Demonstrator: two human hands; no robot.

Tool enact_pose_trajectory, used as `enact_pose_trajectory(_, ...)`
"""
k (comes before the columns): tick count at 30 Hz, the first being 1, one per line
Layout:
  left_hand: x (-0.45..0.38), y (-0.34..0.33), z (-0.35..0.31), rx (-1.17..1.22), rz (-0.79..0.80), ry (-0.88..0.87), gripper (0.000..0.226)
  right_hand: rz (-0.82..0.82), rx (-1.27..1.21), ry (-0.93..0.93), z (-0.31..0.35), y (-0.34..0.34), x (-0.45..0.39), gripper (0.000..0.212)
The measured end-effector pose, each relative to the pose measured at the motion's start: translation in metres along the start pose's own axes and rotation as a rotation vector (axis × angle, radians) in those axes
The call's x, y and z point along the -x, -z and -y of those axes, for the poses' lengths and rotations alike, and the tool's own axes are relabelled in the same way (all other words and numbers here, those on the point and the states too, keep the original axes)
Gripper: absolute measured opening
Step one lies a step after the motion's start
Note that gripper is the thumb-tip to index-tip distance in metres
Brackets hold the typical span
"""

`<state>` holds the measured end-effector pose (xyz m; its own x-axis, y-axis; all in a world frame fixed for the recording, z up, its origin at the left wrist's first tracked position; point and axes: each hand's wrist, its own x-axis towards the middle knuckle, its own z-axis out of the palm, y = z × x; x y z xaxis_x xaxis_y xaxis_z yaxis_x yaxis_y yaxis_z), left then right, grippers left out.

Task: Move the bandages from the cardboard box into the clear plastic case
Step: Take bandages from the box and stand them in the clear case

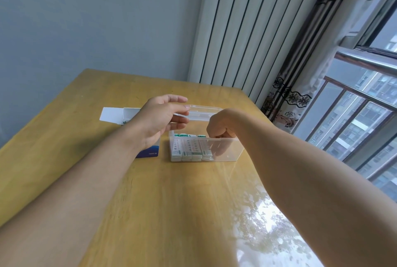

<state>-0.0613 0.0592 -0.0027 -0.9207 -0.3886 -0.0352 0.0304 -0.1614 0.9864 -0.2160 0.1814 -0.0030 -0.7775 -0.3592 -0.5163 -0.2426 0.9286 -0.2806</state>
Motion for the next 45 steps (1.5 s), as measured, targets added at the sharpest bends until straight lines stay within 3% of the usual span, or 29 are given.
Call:
enact_pose_trajectory(4,0.000,0.001,0.000,0.000,0.002,0.002,0.022,0.087,0.126,-0.112,0.004,-0.002,-0.002,0.034)
enact_pose_trajectory(10,-0.001,0.001,0.002,0.004,0.003,0.011,0.021,0.140,0.091,-0.109,0.001,-0.002,0.001,0.033)
enact_pose_trajectory(17,-0.001,0.001,0.002,0.009,0.006,0.016,0.020,-0.016,0.038,-0.016,-0.003,0.001,-0.002,0.037)
enact_pose_trajectory(24,0.000,0.002,0.003,0.012,0.010,0.022,0.020,0.153,0.038,-0.180,-0.001,0.002,0.000,0.026)
enact_pose_trajectory(35,0.000,0.001,0.003,0.030,0.014,0.023,0.021,0.112,0.143,-0.081,0.009,-0.003,0.004,0.018)
enact_pose_trajectory(42,0.001,0.002,0.000,0.043,0.014,0.016,0.021,0.157,0.201,-0.091,0.012,-0.003,0.009,0.030)
enact_pose_trajectory(45,0.000,0.007,-0.006,0.083,0.002,-0.011,0.022,0.122,0.212,-0.093,0.011,0.000,0.010,0.025)
